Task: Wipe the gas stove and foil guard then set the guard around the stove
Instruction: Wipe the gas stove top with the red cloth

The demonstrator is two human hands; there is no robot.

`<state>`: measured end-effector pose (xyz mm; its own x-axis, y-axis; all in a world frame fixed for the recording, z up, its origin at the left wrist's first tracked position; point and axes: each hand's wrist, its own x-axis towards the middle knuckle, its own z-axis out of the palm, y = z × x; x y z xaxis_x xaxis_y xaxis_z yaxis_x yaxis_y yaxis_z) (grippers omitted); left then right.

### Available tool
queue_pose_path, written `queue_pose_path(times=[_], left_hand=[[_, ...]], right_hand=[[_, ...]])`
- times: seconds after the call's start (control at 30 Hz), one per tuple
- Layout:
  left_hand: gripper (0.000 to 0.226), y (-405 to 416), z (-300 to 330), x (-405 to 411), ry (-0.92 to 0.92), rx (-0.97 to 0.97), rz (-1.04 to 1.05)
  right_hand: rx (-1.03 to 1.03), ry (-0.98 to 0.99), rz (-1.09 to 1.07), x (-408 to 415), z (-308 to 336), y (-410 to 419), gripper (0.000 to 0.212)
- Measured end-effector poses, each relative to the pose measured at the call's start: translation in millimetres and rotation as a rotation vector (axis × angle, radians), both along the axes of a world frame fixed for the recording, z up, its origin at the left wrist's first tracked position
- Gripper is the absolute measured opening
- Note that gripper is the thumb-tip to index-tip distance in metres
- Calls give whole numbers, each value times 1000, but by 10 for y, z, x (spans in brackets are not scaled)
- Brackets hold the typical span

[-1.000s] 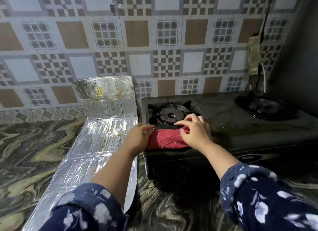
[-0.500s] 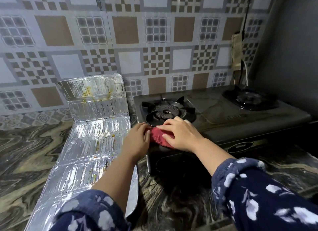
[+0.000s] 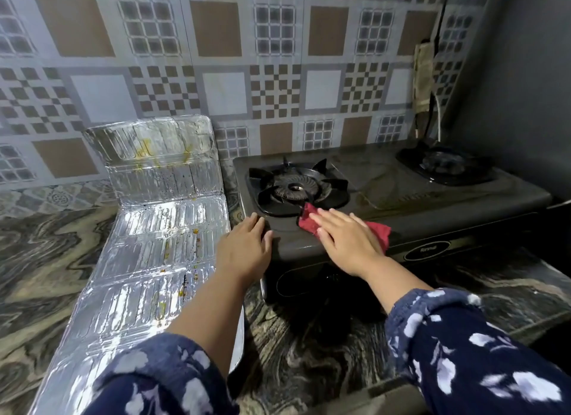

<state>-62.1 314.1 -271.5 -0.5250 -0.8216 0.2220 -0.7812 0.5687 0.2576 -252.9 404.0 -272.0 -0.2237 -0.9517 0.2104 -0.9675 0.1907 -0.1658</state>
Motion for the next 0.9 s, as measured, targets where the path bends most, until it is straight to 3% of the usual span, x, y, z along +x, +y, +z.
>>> queue_pose_path(times=[0.1, 0.23, 0.5, 0.63, 0.9], left_hand=[[51, 11, 39, -13, -23, 14, -8], [49, 15, 115, -27, -21, 77, -16], [48, 99, 174, -48, 98, 221, 67], [52, 129, 149, -73, 74, 224, 75], [49, 220, 173, -155, 145, 245, 128]], right_hand=[[21, 11, -19, 94, 76, -50, 47], [11, 121, 214, 228, 307, -213, 40], [43, -57, 381, 355, 136, -347, 45], [13, -27, 507, 167, 59, -116, 42], [55, 10, 358, -93, 83, -123, 47]])
